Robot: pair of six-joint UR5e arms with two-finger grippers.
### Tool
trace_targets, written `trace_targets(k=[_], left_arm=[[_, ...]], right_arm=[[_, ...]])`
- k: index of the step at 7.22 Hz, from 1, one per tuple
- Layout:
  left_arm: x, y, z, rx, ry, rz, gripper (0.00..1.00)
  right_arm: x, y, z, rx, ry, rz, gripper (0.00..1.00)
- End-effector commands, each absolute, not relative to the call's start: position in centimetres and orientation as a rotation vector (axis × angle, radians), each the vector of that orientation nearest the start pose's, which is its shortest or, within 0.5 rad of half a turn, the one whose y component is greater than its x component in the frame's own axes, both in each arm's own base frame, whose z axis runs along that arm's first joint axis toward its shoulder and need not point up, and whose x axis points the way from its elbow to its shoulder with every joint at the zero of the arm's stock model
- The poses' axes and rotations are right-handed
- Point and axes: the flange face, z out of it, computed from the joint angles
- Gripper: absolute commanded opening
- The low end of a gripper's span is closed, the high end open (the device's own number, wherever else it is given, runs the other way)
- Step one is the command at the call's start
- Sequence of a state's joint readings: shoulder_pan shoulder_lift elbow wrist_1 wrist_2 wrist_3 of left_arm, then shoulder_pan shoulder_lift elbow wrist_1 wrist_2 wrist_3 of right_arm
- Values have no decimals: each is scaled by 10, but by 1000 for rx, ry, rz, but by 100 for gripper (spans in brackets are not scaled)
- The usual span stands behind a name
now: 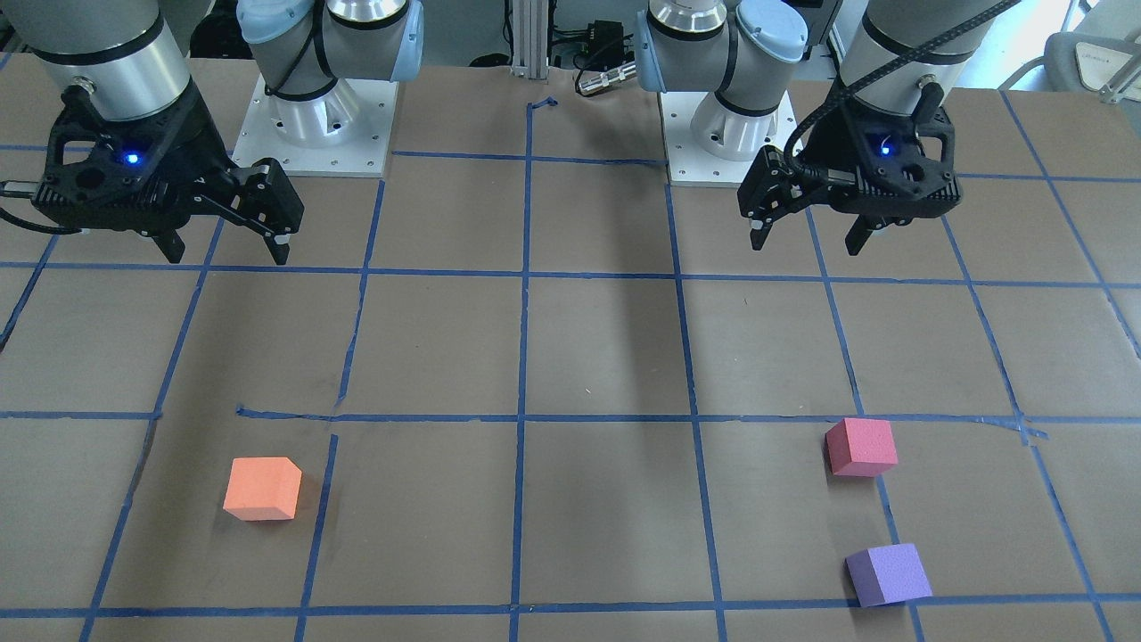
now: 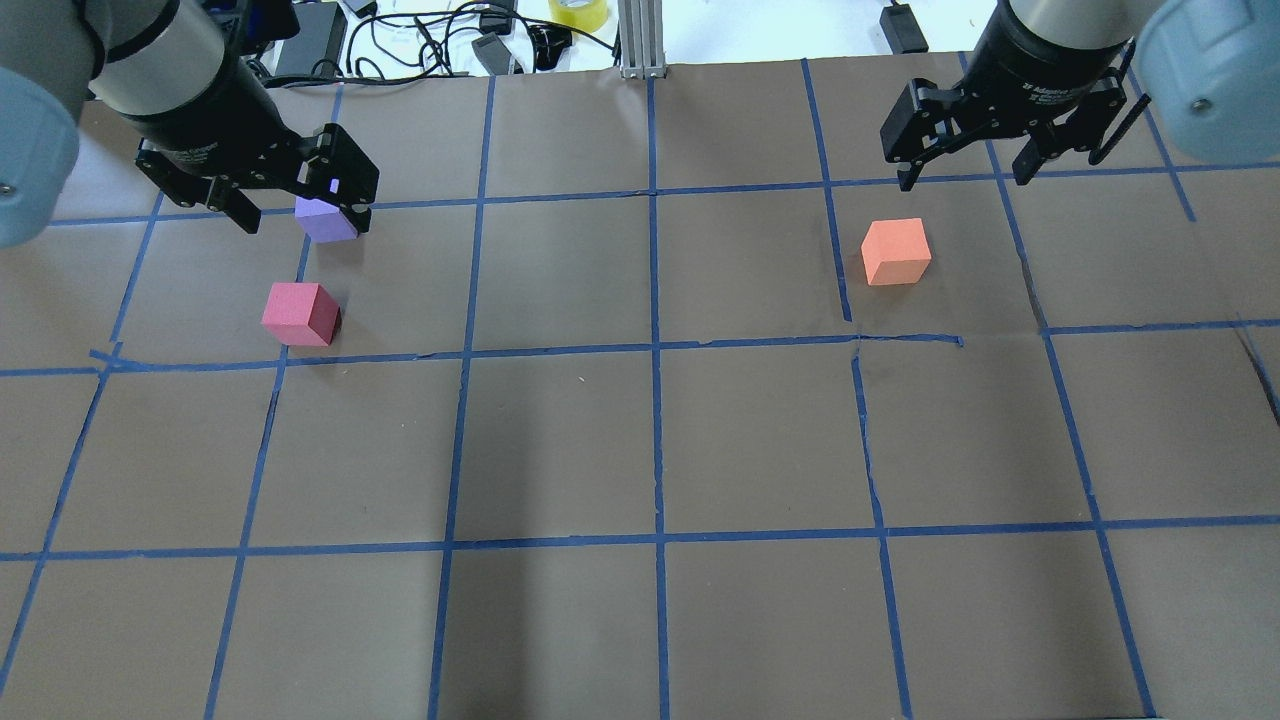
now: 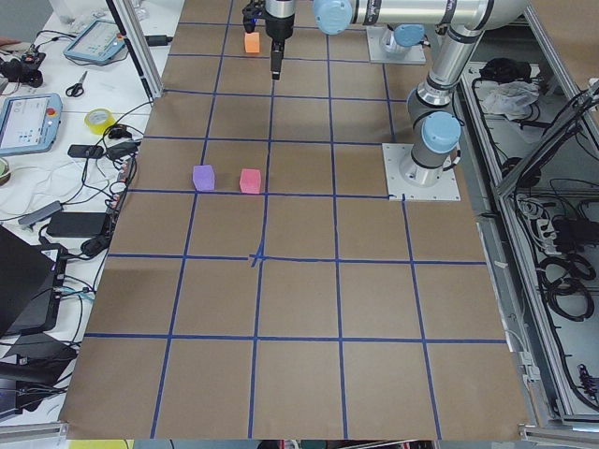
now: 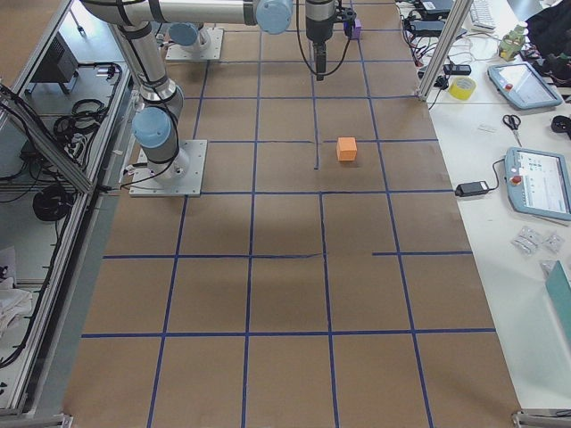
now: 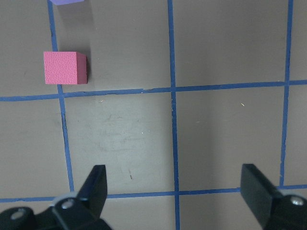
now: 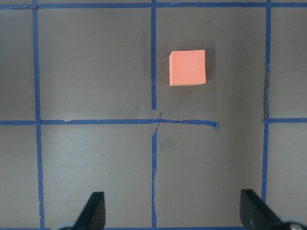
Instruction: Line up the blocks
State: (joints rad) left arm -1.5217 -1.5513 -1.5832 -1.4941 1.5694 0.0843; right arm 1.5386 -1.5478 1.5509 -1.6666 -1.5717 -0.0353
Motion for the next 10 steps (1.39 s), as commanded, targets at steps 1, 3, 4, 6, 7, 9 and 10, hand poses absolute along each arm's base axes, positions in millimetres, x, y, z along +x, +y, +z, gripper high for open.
trace_targets(k=[1,3,4,6,7,9,10], left_arm=[[-109,-497,500,58,3137,-133,100],[-110,-498,500,58,3138,-135,100],[-110,-499,499,42,3144,-131,100],[-112,-500,500,33,3215,-142,100],[-111,-501,496,46,3199,-128,100],[-111,-499,501,33,3191,-140,100],[-111,-500,504,12,3191,-150,100]], right_arm=[[117,-514,496,-5,3143,-142,100],[117,-514,496,-5,3141,-140,100],[117,-514,495,-5,3143,-137,100],[117,-514,495,-5,3143,-137,100],[113,-514,496,-8,3169,-142,100],[111,-518,492,-7,3193,-120,100],[111,-518,491,-9,3193,-117,100]])
